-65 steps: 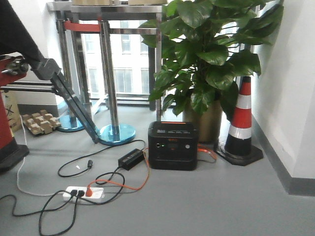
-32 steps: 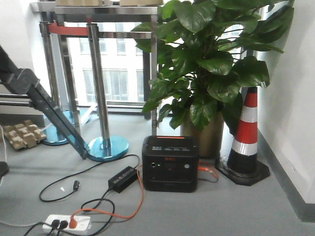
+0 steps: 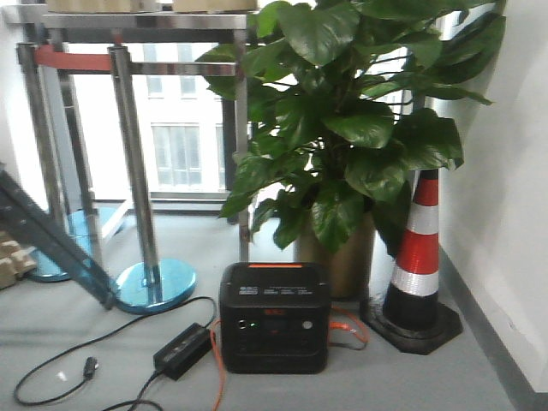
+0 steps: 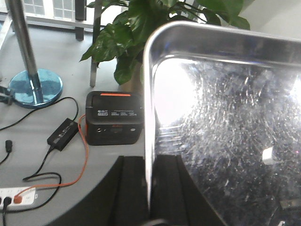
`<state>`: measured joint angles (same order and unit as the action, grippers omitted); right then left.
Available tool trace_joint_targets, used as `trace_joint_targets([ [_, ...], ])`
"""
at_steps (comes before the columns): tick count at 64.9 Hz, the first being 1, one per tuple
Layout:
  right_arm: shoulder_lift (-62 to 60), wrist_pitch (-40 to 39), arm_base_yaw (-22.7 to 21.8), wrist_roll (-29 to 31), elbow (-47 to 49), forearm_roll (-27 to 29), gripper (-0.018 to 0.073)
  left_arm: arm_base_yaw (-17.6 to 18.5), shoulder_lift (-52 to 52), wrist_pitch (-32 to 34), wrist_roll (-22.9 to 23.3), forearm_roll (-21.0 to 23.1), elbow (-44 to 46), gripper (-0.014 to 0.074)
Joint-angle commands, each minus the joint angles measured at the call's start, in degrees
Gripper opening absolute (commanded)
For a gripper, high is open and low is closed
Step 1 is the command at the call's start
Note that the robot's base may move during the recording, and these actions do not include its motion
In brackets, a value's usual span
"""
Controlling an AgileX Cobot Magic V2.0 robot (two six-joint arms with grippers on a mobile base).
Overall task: Stack silver trays without gaps
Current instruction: 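Drive toward the potted plant and cone while holding the tray, then turn the base back toward the shelf of blue bins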
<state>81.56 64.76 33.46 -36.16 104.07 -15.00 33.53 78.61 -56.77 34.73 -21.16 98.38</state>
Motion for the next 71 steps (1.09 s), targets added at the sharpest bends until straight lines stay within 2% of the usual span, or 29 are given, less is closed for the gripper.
trace_joint_targets([
  [1,-0.8,-0.7,-0.1,0.8,0.5,-2.3,-0.0067,0.1,-0.7,1.2,0.4,-2.6,0.6,-0.0017],
  [71,-0.8,-0.8,-0.1,0.8,0.5,-2.3,-0.0067,-0.1,-0.7,1.2,0.4,-2.7,0.6,-0.0017],
])
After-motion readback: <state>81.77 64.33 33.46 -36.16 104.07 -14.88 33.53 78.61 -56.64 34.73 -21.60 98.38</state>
